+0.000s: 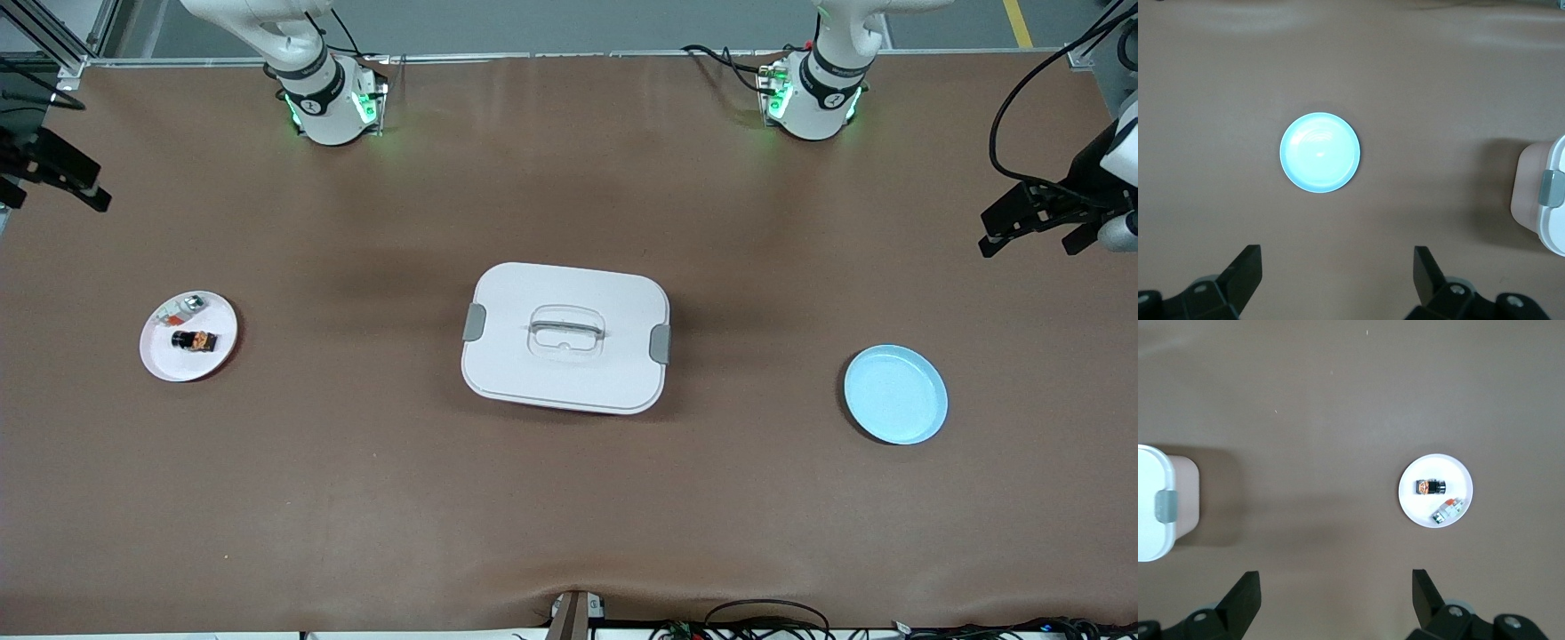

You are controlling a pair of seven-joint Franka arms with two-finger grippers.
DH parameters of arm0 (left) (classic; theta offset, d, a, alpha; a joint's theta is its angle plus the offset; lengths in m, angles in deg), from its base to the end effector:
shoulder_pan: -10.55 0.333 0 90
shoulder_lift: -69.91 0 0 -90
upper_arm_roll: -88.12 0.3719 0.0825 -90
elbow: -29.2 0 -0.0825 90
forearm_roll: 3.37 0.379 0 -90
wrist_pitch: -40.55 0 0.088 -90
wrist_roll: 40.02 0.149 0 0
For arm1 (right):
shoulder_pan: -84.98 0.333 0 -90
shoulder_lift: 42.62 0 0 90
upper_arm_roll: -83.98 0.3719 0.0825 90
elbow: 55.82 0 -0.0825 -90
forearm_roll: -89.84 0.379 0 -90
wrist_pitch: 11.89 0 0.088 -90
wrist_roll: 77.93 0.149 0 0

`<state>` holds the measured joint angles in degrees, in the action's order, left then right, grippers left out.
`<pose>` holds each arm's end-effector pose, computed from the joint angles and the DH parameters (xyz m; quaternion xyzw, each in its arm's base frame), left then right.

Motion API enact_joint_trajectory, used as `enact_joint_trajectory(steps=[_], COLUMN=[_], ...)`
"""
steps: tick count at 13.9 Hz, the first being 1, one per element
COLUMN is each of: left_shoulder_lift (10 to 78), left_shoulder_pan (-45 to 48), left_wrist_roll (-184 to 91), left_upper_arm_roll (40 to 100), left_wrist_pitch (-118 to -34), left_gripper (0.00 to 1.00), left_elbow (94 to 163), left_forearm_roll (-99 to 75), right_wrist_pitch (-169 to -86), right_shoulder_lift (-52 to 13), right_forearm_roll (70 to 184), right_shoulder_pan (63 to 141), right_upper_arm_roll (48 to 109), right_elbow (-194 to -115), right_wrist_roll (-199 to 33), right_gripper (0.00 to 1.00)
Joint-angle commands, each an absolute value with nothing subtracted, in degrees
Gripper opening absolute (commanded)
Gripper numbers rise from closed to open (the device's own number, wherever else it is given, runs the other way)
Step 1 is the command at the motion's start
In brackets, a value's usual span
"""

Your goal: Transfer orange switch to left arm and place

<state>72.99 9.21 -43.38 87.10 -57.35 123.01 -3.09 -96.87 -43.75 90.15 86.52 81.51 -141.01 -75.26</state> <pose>0.5479 -0.0222 0.6496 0.9980 0.0085 0.0626 0.0002 0.5339 -0.0081 0.6802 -0.9995 0.0312 -0.0080 0.0032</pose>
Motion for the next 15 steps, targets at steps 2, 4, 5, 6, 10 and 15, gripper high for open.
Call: enact_joint_trajectory(steps=[2,4,5,6,10,15], left_shoulder_lift=[72.8,72.8,72.8,72.8,72.8,72.8], left_shoulder_pan=[9.3,9.2,9.2,9.2,9.2,9.2], left_wrist_roll=[-42.7,-42.7,-42.7,-42.7,-42.7,-42.7], left_upper_arm_roll=[87.1,87.1,87.1,87.1,87.1,87.1], left_wrist_pitch=[-56.7,-56.7,-56.7,-56.7,-56.7,-56.7], left_gripper=[1.0,1.0,1.0,1.0,1.0,1.0], left_elbow=[122.1,122.1,122.1,122.1,122.1,122.1], left_forearm_roll=[-3.0,-3.0,-3.1,-3.1,-3.1,-3.1], right_wrist_pitch=[-101.3,-101.5,-101.5,-101.4,-101.0,-104.4], right_shoulder_lift=[-37.9,-34.7,-34.2,-32.9,-31.7,-32.0], right_forearm_roll=[89.7,89.9,89.8,89.8,90.0,89.6], right_shoulder_pan=[85.9,85.5,85.5,85.3,83.7,79.3], right_upper_arm_roll=[81.8,81.7,81.7,81.7,81.5,81.4], right_elbow=[-139.8,-139.7,-139.8,-139.8,-140.6,-147.5], right_wrist_roll=[-76.1,-76.0,-76.1,-76.1,-76.3,-77.6], right_gripper=[1.0,1.0,1.0,1.0,1.0,1.0])
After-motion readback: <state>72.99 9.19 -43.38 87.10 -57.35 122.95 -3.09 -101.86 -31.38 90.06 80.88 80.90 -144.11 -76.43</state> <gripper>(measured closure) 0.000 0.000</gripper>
